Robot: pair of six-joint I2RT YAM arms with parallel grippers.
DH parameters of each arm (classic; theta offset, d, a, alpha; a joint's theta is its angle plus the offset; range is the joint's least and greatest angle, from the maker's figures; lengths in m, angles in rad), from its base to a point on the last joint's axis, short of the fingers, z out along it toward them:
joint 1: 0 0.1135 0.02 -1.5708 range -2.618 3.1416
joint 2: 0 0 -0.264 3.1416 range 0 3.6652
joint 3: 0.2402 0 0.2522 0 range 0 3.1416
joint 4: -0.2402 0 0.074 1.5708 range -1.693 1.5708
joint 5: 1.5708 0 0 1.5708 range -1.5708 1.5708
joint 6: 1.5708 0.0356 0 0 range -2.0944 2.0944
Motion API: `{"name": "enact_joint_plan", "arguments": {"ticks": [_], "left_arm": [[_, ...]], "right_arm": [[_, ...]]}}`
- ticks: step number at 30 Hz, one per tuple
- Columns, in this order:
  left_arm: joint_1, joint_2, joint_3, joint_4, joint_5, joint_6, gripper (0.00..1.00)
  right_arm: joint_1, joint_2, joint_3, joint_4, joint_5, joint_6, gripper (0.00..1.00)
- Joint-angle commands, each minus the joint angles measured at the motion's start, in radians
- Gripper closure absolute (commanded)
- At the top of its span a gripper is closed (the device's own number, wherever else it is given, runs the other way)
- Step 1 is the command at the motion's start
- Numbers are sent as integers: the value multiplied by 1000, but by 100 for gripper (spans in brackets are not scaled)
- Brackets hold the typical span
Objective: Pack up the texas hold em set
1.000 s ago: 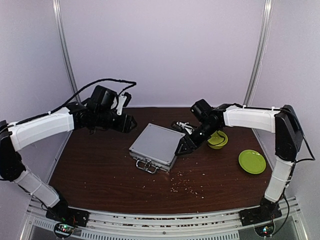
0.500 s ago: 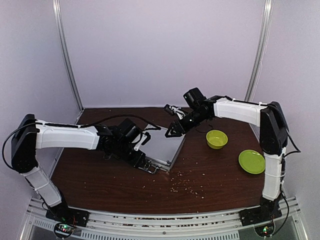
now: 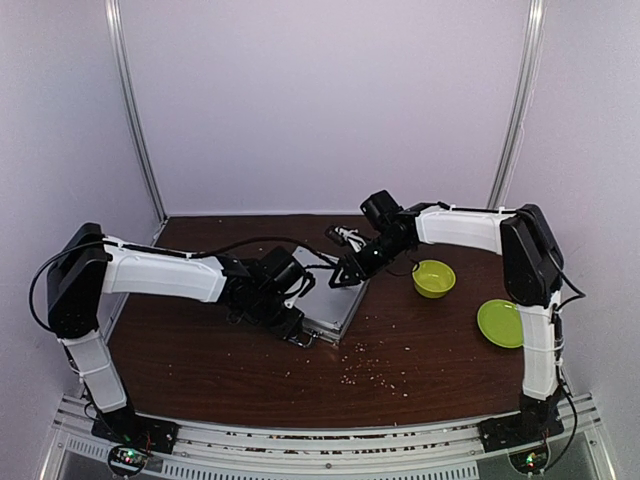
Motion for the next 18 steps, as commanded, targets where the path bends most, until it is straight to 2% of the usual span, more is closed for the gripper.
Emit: {"name": "enact_joint_plan", "arguments": {"ticks": [1, 18], "left_arm": [[-9, 33, 28, 29, -22, -15, 62], [-12, 119, 59, 34, -23, -31, 61]], "right_arm": [[-9, 35, 12, 9, -19, 17, 51], [-21, 65, 13, 5, -41, 34, 52]]}}
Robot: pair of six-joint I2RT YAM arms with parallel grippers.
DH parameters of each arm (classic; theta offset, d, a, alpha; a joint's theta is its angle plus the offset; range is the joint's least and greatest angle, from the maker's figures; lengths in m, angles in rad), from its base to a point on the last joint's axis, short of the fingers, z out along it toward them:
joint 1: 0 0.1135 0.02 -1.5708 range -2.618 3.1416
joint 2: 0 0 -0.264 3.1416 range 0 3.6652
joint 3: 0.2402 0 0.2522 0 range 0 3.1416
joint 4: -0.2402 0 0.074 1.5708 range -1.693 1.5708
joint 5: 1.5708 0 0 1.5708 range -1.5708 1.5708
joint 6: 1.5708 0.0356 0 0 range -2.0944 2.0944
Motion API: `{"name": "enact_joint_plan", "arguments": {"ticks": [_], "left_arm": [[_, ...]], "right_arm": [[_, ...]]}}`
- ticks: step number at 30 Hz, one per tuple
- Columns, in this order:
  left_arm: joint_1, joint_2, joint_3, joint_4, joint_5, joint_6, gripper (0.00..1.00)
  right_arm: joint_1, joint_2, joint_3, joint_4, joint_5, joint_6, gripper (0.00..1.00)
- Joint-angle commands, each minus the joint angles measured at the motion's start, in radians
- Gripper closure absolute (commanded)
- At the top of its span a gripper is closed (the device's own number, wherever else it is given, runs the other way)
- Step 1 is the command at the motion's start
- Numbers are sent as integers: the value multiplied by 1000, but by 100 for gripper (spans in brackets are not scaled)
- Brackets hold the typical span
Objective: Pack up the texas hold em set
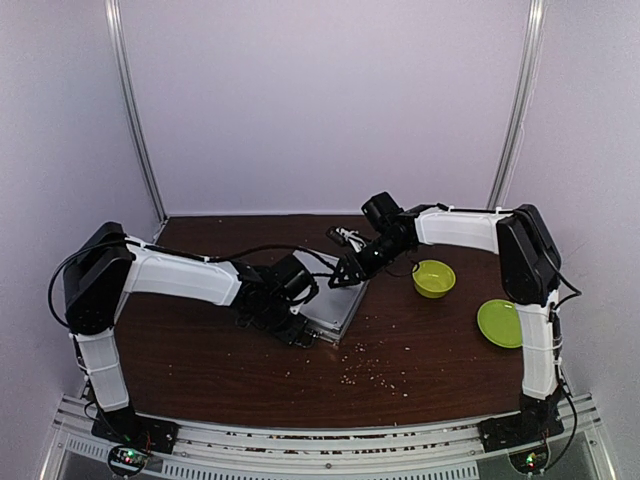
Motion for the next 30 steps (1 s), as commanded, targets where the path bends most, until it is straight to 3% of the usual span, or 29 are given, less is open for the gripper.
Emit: {"name": "enact_joint_plan", "arguments": {"ticks": [1, 7, 16, 30], "left_arm": [[-4, 22, 28, 22, -11, -12, 61], [-5, 39, 38, 1, -33, -17, 65], [-4, 10, 45, -24, -63, -28, 81], [-5, -67, 105, -109, -110, -10, 83]], "right_arm": [[-7, 38, 13, -14, 12, 12, 52], [-6, 42, 13, -15, 5, 15, 52], [-8, 44, 13, -17, 2, 15, 52], [-11, 61, 19, -22, -10, 19, 52]]}}
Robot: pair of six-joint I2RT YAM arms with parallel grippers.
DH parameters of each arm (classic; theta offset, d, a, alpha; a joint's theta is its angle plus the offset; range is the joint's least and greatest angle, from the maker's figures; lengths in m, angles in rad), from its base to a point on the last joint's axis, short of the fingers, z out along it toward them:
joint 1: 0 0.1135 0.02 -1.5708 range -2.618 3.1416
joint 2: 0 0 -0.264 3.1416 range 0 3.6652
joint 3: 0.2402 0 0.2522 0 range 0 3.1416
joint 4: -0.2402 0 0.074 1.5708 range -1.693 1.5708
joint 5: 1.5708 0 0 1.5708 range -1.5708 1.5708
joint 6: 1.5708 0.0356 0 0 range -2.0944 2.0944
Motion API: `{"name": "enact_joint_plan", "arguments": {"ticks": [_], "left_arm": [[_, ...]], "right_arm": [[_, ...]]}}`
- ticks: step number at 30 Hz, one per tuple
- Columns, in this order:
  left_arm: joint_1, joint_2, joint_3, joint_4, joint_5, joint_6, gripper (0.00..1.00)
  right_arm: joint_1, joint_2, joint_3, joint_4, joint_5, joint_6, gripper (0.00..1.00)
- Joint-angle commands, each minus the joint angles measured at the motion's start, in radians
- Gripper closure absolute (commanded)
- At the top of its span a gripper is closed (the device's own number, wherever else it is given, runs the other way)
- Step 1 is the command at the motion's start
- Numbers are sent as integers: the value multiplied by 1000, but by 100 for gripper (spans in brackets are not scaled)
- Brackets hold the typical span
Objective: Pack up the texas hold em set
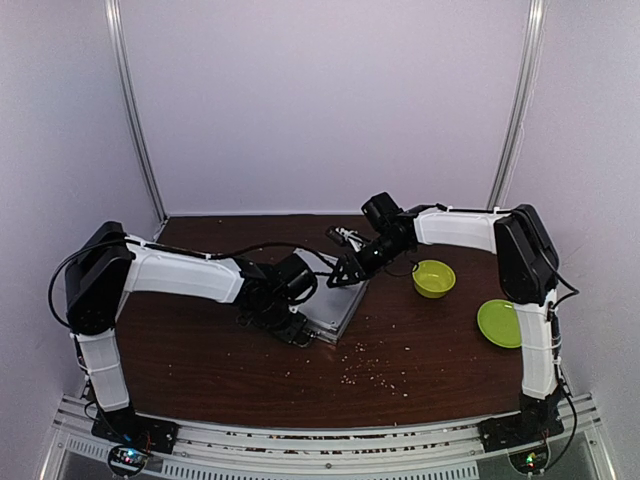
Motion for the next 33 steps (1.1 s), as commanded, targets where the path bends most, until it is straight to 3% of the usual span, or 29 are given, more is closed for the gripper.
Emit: {"name": "enact_joint_plan", "arguments": {"ticks": [1, 25, 33], "left_arm": [[0, -74, 68, -30, -56, 18, 83], [0, -50, 118, -79, -58, 21, 82], [2, -23, 201, -78, -135, 39, 81]], "right_arm": [[-5, 46, 7, -26, 22, 13, 52], [-7, 65, 11, -36, 11, 15, 51], [-6, 67, 11, -36, 7, 17, 51]]}}
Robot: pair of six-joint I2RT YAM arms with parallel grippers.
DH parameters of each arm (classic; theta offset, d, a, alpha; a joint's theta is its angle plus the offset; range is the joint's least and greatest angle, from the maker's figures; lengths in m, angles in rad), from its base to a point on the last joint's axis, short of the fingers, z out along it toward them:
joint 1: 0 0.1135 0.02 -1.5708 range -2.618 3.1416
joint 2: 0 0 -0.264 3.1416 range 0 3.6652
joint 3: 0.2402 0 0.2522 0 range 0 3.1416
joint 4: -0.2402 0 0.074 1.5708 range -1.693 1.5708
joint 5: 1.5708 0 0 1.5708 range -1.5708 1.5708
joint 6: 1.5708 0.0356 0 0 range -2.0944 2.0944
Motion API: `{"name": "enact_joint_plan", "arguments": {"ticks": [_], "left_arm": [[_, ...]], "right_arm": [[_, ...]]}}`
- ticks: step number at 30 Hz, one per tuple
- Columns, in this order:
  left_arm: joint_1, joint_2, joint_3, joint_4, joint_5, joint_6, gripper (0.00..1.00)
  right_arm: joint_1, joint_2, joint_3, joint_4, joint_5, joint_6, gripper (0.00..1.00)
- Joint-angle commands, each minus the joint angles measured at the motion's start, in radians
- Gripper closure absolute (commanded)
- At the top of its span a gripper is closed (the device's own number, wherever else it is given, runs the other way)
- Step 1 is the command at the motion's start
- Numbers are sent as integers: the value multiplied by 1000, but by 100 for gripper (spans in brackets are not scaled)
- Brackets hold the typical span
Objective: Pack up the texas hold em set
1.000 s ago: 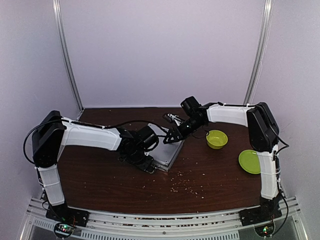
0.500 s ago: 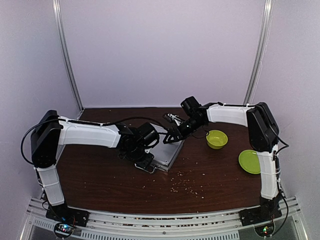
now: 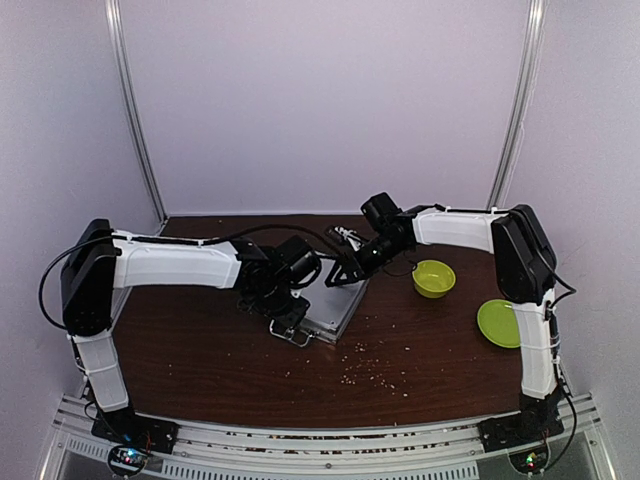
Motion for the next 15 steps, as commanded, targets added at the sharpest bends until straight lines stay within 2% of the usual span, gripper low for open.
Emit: {"name": "enact_joint_plan", "arguments": {"ticks": [1, 5, 9, 10, 13, 15], "left_arm": [[7, 14, 89, 52, -81, 20, 81], [6, 8, 102, 48, -80, 22, 81], [6, -107, -24, 122, -73, -3, 77], [6, -140, -76, 144, -51, -8, 72], [9, -216, -195, 228, 60, -22, 48], [25, -232, -247, 279, 184, -32, 40]], "right_arm": [[-5, 47, -5, -45, 36, 6, 51], [-3, 41, -10, -48, 37, 5, 51], [-5, 41, -10, -47, 36, 5, 51], [-4, 42, -8, -46, 33, 6, 51], [-5, 47, -6, -48, 30, 6, 51], [-5, 50, -6, -49, 30, 6, 51]]}}
